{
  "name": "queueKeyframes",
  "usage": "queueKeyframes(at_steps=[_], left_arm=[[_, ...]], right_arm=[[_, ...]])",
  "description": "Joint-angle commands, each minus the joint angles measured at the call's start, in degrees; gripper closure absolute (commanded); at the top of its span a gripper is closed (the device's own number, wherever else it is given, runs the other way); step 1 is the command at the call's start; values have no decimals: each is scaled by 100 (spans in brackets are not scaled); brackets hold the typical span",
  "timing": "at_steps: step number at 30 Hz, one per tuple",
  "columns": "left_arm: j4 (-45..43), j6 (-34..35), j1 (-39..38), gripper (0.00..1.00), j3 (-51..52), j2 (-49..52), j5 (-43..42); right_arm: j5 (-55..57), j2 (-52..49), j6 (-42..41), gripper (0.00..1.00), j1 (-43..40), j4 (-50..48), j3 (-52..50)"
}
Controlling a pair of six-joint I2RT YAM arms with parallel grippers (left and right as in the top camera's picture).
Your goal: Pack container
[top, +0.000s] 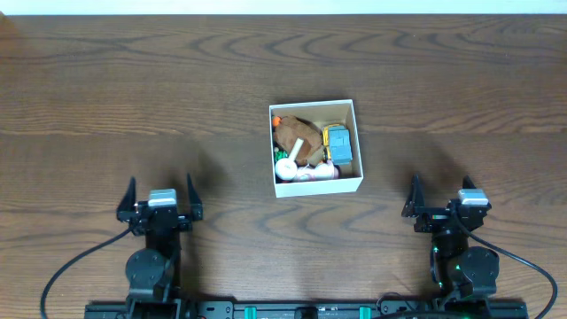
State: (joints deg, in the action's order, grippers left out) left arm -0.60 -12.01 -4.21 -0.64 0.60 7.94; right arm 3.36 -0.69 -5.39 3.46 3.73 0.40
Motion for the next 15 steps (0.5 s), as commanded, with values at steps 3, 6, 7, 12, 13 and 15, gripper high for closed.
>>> queueKeyframes(at_steps=[3,6,7,12,13,15], left_arm=[[393,1086,28,2,44,-50,173],[393,1388,28,2,42,-50,223],[391,1539,28,2,42,-50,221],[385,1875,28,2,42,-50,195],[385,1875,28,2,44,-50,190],[387,1875,28,2,42,-50,179]], right_arm=[[-42,35,76,1,46,28,-9],[-42,35,76,1,46,28,-9],[-42,35,76,1,46,28,-9],[-42,35,76,1,46,28,-9],[-42,35,76,1,46,28,-9],[-42,35,76,1,46,31,-9]])
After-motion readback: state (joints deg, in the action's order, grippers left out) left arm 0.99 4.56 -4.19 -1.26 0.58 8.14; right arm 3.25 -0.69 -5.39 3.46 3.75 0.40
